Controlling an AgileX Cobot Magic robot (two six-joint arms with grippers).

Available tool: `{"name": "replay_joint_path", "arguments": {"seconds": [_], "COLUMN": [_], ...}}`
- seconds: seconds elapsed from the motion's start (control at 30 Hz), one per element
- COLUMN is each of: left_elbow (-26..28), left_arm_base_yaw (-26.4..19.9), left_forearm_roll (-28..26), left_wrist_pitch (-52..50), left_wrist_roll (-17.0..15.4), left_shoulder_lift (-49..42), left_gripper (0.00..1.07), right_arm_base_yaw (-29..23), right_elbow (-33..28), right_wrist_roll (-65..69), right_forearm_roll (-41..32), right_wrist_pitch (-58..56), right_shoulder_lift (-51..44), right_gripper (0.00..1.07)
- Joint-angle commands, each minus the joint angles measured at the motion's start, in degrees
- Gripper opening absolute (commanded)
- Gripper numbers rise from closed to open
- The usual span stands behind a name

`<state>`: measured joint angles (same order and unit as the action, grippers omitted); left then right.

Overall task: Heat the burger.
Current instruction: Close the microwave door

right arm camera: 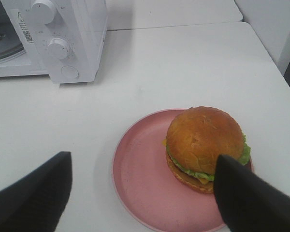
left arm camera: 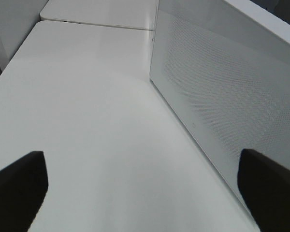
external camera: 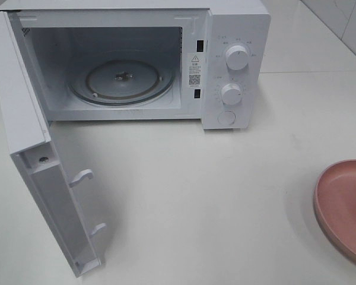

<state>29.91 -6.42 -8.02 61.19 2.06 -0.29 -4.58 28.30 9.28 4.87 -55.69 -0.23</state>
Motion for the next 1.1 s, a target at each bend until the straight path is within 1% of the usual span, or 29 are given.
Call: {"name": "replay_joint_path", "arguments": {"seconds": [0.03,0.7,0.93,1.1], "left_elbow": [-0.17,-0.17,-0.17,1.03], "left_arm_base_yaw": [-0.11,-0.11,-0.11,-0.11], "left_forearm_roll": [-0.06,-0.06,-1.03,-1.20], "left_wrist_pitch": [-0.40,-0.40,-0.52,-3.67], "left_wrist_roll": [-0.11,-0.11,-0.11,-0.74], "left_shoulder_lift": [-0.29,-0.29,-0.29,0.46], "left_gripper": [1.00,1.00,1.00,1.00], "right_arm_base_yaw": [0.46,0.46,0.46,0.46], "right_elbow": [-0.17,-0.17,-0.17,-0.17], "right_wrist_roll": [-0.57,-0.57,-0.57,-0.57], "right_forearm_roll": [0.17,0.17,0.17,0.17], "right_wrist_pitch": [0.40,0.40,0.40,0.40], "right_shoulder_lift": [-1.55,-1.55,-1.55,-1.55], "right_gripper": [0.76,0.76,0.76,0.76]}}
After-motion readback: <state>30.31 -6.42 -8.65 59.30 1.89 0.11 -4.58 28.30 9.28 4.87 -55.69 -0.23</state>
